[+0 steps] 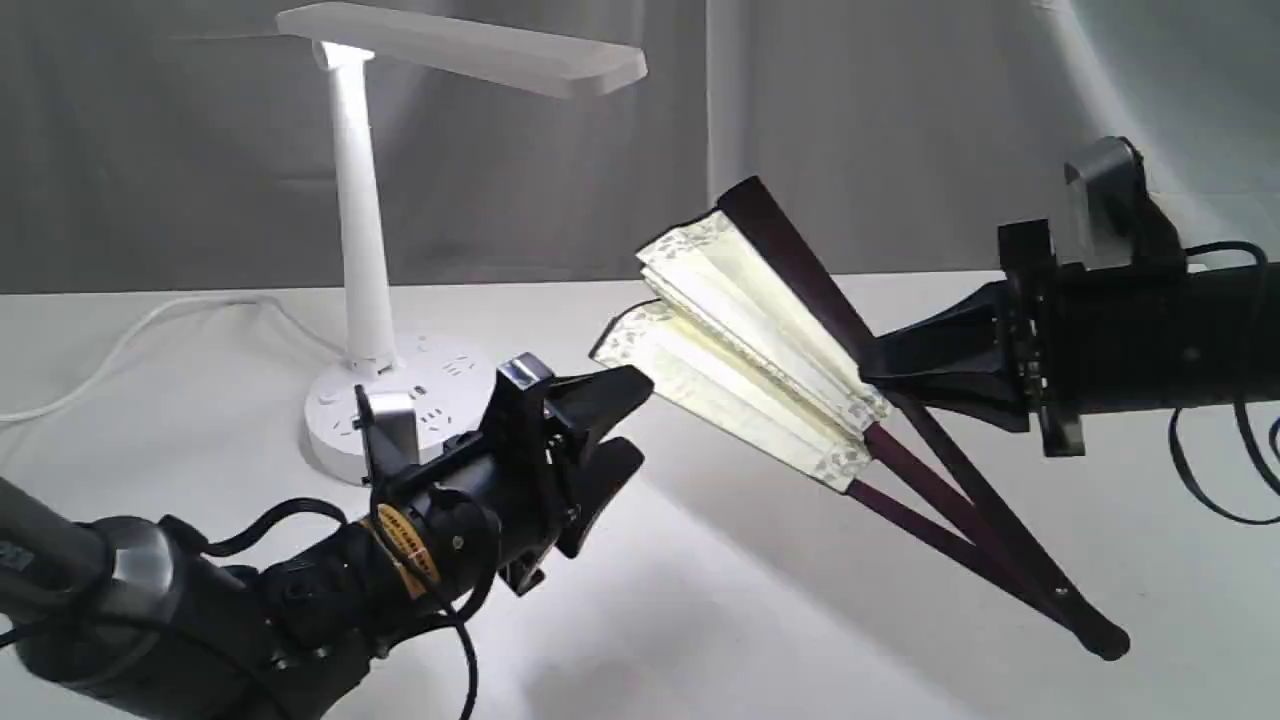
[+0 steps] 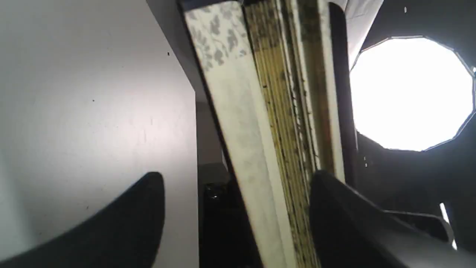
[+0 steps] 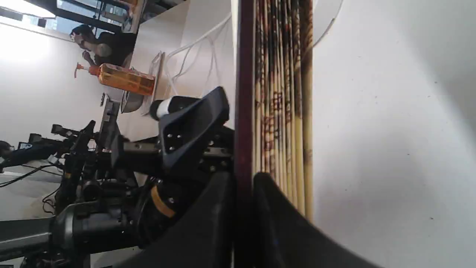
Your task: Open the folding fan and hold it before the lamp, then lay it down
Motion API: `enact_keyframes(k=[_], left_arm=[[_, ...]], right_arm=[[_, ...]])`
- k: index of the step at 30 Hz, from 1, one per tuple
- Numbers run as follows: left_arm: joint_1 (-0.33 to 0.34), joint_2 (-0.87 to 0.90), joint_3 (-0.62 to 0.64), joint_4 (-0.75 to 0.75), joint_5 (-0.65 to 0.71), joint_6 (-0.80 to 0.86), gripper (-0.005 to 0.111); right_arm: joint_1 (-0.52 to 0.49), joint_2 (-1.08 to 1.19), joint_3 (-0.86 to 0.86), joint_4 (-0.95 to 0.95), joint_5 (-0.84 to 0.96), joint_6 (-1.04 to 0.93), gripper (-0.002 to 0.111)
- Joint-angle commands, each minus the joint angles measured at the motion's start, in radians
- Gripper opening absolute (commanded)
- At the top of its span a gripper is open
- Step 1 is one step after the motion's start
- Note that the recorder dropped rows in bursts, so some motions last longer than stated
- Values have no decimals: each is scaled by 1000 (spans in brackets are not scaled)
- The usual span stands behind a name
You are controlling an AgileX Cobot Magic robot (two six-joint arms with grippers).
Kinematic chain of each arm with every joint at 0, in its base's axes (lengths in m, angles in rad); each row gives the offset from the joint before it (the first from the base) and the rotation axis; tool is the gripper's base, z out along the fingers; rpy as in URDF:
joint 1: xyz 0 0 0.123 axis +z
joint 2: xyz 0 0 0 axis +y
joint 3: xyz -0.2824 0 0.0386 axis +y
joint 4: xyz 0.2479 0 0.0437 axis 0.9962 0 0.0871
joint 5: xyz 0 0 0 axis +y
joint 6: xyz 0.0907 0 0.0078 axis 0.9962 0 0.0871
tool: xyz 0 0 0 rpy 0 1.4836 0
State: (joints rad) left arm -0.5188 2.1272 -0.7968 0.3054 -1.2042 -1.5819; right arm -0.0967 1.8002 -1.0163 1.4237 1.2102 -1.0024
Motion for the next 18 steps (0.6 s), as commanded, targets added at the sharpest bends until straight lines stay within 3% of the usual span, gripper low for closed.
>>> enact_keyframes(k=[1, 9, 15, 18], left_arm=[[1, 30, -41, 6, -17, -46, 57], [1, 47, -112, 11, -17, -64, 52], [1, 53, -116, -12, -17, -64, 26], [1, 53, -116, -32, -17, -64, 22]], right_arm=[[18, -14, 4, 35, 11, -11, 0], [27, -14, 4, 41, 11, -11, 0], [27, -14, 4, 41, 11, -11, 0], [27, -14, 4, 41, 11, -11, 0]])
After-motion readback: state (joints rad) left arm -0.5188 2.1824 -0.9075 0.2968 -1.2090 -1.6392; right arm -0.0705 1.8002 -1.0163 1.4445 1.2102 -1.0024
